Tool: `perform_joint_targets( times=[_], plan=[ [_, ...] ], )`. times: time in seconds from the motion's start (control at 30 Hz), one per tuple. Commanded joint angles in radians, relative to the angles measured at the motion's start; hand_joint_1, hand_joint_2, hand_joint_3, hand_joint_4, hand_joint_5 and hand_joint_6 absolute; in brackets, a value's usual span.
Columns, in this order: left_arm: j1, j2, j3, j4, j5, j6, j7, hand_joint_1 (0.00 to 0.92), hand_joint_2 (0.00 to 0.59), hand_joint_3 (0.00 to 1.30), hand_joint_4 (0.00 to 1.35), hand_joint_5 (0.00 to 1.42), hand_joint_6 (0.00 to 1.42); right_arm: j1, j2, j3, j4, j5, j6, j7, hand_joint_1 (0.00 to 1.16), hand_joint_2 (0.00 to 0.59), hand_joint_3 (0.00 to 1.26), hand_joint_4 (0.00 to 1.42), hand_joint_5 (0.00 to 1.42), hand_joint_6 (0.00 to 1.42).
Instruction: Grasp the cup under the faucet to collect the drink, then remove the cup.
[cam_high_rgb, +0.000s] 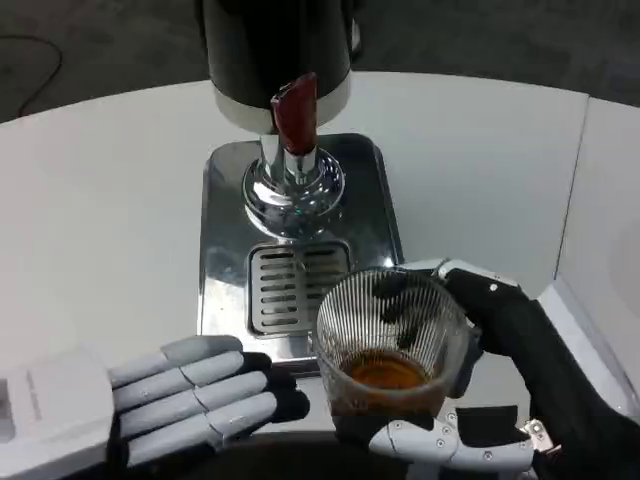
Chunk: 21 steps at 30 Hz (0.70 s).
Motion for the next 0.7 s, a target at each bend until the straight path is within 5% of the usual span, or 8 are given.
perform_joint_targets(
  times=[0.03,0.7],
  plan=[
    [0.018,0.025,-0.002,-0.044,0.033,0.011,0.02,0.0,0.105,0.0,0.0,0.0,0.0,0.014,-0.001,-0.024,-0.057,0.028,0.001,0.017,0.92,0.113,0.76,0.8,1.01,1.0],
    [-0.02,0.031,-0.028,-0.075,0.071,0.048,0.07,0.0,0.105,0.0,0.0,0.0,0.0,0.033,-0.007,-0.073,-0.089,0.046,0.01,0.048,0.92,0.113,0.76,0.8,1.01,1.01]
  ],
)
